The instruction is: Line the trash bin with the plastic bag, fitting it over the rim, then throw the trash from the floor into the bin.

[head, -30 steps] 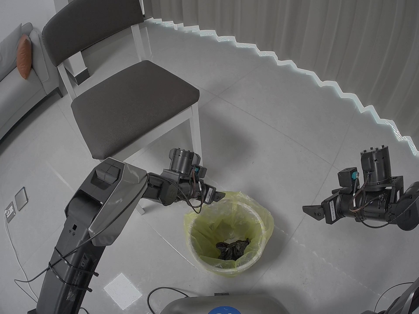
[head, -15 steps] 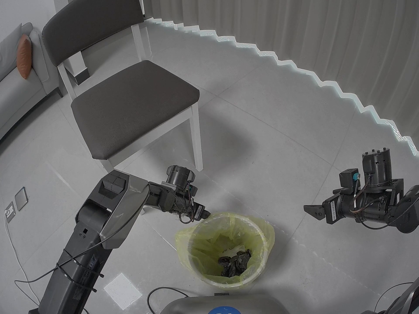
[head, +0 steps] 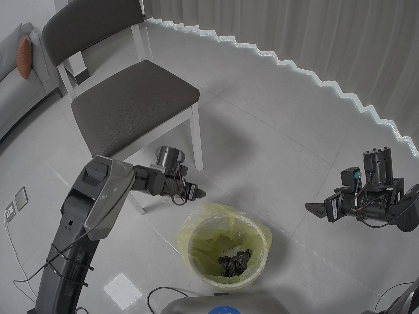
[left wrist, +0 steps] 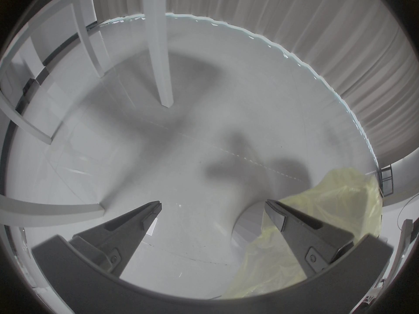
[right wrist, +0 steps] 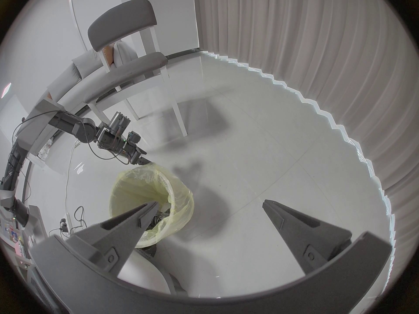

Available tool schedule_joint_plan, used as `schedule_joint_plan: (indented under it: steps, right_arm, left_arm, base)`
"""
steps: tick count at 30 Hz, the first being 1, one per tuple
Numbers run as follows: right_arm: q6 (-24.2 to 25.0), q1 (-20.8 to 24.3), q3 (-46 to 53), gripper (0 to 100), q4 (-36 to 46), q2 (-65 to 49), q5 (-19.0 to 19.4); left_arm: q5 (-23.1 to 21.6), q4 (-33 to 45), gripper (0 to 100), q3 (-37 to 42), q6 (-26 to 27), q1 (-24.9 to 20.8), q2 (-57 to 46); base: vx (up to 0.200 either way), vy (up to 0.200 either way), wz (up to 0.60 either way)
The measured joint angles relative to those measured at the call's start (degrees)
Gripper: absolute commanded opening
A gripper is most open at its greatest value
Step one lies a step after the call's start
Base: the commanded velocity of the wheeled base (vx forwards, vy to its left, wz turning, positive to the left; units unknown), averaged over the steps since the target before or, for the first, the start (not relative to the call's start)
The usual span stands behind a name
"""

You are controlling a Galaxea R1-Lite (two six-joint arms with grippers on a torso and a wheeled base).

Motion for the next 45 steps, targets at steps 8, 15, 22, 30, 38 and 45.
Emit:
schedule_joint_plan:
  steps: [8, 15, 22, 30, 38, 45]
  right_arm:
    - [0.13, -0.02, -0.04, 100, 0.05, -0.90, -0.61]
    - [0.11, -0.02, 0.63, 100, 0.52, -3.33, -1.65]
    - [0.33, -0.02, 2.86, 100, 0.44, -8.13, -3.29]
    - [0.90, -0.22, 6.36, 100, 0.20, -16.64, -6.40]
    - [2.86, -2.62, 10.93, 100, -0.85, -29.01, -8.19]
    - [3.79, -5.99, 17.18, 100, -3.58, -42.36, -8.35]
  left_arm:
    - [-0.29, -5.12, 100, 6.95, -0.07, 0.30, -10.28]
    - [-0.35, -11.65, 100, 22.65, 0.20, 0.04, -21.00]
    - [-0.18, -19.72, 100, 40.52, 0.20, -0.68, -35.15]
    - [0.04, -23.54, 100, 55.78, -1.91, 0.45, -53.61]
    - [-0.05, -24.55, 100, 70.69, -4.80, 4.63, -72.39]
    - [0.00, -24.77, 100, 80.68, -5.81, 8.85, -87.41]
  base:
    - [0.000, 0.000, 0.00]
    - [0.000, 0.000, 0.00]
    - [0.000, 0.000, 0.00]
    - [0.000, 0.000, 0.00]
    - [0.000, 0.000, 0.00]
    - [0.000, 0.000, 0.00]
